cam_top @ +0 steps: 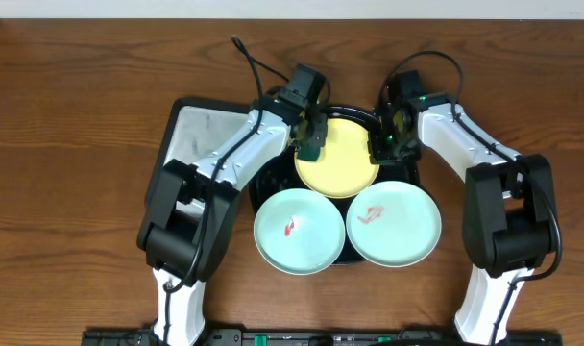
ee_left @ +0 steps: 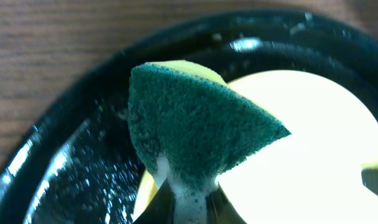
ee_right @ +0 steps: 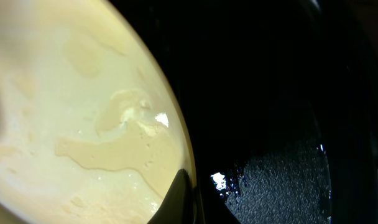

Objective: Clean dirty plates on tray and stack at the side
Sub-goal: 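Return the sponge to the soapy tray with the left gripper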

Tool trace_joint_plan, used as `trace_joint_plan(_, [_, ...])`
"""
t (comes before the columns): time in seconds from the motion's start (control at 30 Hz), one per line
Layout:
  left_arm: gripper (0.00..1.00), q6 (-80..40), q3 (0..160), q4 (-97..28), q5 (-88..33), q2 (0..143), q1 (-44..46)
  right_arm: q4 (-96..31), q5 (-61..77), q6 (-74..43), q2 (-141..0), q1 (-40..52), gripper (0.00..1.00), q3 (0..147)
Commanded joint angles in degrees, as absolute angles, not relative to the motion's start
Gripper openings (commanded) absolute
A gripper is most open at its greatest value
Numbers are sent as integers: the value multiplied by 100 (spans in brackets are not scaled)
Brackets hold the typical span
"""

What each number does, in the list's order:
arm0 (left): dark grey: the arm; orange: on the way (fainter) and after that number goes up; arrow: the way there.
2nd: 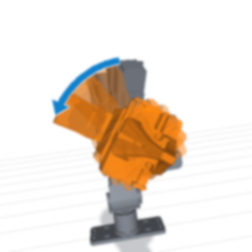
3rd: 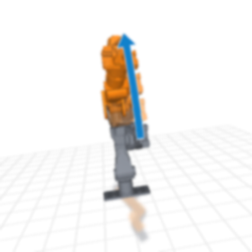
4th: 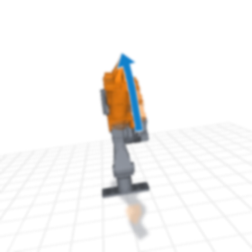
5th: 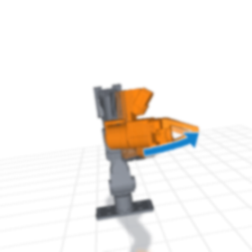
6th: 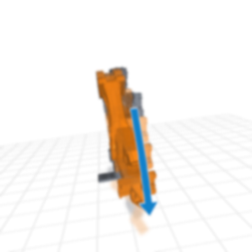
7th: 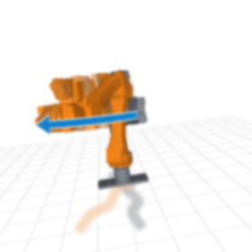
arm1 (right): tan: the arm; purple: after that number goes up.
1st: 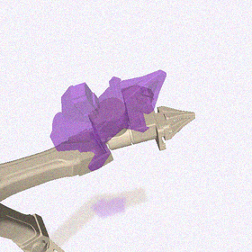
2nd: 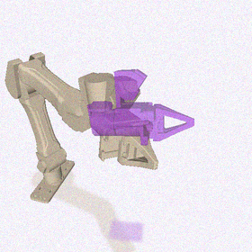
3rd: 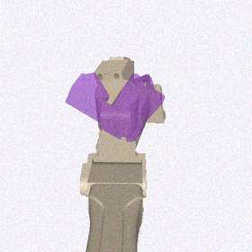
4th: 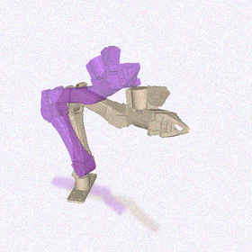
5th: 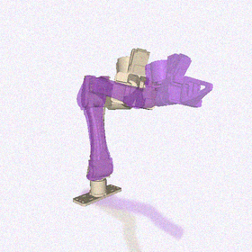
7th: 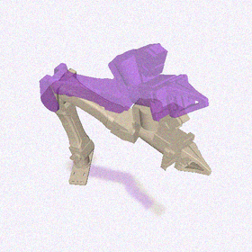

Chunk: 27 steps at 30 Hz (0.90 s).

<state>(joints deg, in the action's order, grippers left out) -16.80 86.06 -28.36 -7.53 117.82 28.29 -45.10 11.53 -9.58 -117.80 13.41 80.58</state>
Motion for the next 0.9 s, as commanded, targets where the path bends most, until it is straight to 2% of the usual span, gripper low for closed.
trace_joint_plan(0.0, [8,-1824,8541,-3004,-729,11430,2832,-4565,923,-829,-11723,1354,1,8014])
trace_joint_plan(0.2, [8,-1826,8543,-3454,-725,10385,2429,-4515,921,-762,-11653,1352,1,8016])
trace_joint_plan(0.4, [9,-1778,8543,-4565,-644,9445,1498,-4285,447,-766,-11268,1352,1,8025])
trace_joint_plan(0.6, [9,-1651,8508,-5594,-445,9441,499,-4309,-102,-764,-10593,1398,1,8025])
trace_joint_plan(0.77, [9,-1503,8204,-5730,-445,9537,23,-4300,-268,-764,-10090,1487,1,8027])
trace_joint_plan(0.87, [9,-1398,7935,-5631,-443,9537,-121,-4285,-829,-757,-9837,1632,1,8025])
